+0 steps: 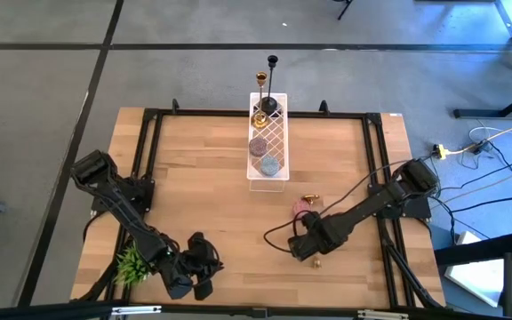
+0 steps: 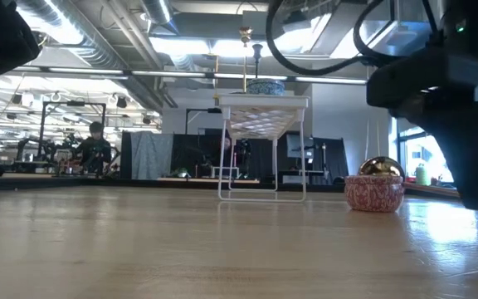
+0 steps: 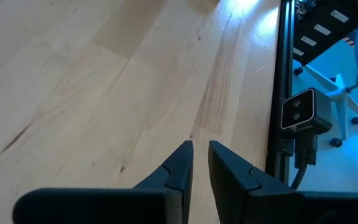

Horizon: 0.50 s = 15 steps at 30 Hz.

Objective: Pick & Place candle stick holders
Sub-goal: Put the gold candle holder on the shelf

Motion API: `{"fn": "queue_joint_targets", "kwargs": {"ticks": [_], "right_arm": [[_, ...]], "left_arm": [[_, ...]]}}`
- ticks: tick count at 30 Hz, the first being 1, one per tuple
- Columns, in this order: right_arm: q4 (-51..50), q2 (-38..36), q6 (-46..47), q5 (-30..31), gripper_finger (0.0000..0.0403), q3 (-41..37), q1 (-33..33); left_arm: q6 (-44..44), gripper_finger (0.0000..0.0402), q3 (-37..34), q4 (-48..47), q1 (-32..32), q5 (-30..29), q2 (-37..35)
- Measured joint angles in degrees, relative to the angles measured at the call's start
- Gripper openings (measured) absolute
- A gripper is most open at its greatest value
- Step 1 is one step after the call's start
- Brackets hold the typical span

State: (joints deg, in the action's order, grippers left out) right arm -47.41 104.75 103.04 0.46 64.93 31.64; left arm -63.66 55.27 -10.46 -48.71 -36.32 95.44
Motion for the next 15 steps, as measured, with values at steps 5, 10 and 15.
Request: {"fn": "queue_joint_targets", "kwargs": {"ticks": [5,10,15], "right_arm": [[0.6,0.0,0.4,-0.9,0.0144,-1.3,-0.2],[3.6,-0.1,0.6,-1.9,0.0082,-4.0,-0.2],[3.6,-0.2,-0.4,-2.6,0.0018,-4.3,0.4]], "left_arm": [[0.0,0.0045,0.0,0.0,0.0,0.0,0.0],[-0.1,0.0045,0.0,0.0,0.0,0.0,0.0],[-0.7,0.0045,0.0,0.4,0.0,0.0,0.0]]}}
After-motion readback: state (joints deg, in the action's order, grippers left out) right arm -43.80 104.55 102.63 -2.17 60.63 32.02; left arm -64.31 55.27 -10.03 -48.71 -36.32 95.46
